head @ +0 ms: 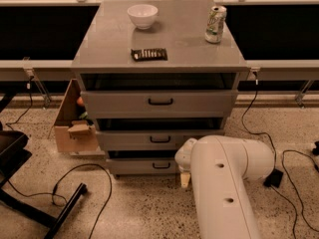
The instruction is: Open bottom drawer
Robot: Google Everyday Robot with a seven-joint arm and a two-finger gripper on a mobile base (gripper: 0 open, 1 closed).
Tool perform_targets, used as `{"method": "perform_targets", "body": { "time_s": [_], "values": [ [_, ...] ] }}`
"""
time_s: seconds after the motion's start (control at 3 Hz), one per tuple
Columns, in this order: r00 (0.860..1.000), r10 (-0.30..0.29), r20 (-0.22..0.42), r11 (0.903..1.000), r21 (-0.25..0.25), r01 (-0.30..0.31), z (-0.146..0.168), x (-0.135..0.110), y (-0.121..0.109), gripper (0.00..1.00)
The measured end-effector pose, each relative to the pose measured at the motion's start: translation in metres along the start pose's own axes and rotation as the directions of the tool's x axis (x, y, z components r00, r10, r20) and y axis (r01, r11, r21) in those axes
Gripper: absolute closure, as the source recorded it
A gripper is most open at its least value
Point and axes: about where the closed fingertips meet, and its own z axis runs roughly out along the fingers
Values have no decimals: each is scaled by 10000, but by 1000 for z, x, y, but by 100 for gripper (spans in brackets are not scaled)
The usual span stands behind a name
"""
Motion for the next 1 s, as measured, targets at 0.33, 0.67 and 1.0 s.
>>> {"method": "perform_targets", "body": {
  "time_s": [0.33,0.67,1.0],
  "values": [
    [9999,84,-99,9998,-183,-86,7,-1,4,0],
    [9997,208,-104,9997,-161,-210,10,0,0,0],
    [9992,376,-95,9991,-197,-378,19,1,-3,0]
  ]
}}
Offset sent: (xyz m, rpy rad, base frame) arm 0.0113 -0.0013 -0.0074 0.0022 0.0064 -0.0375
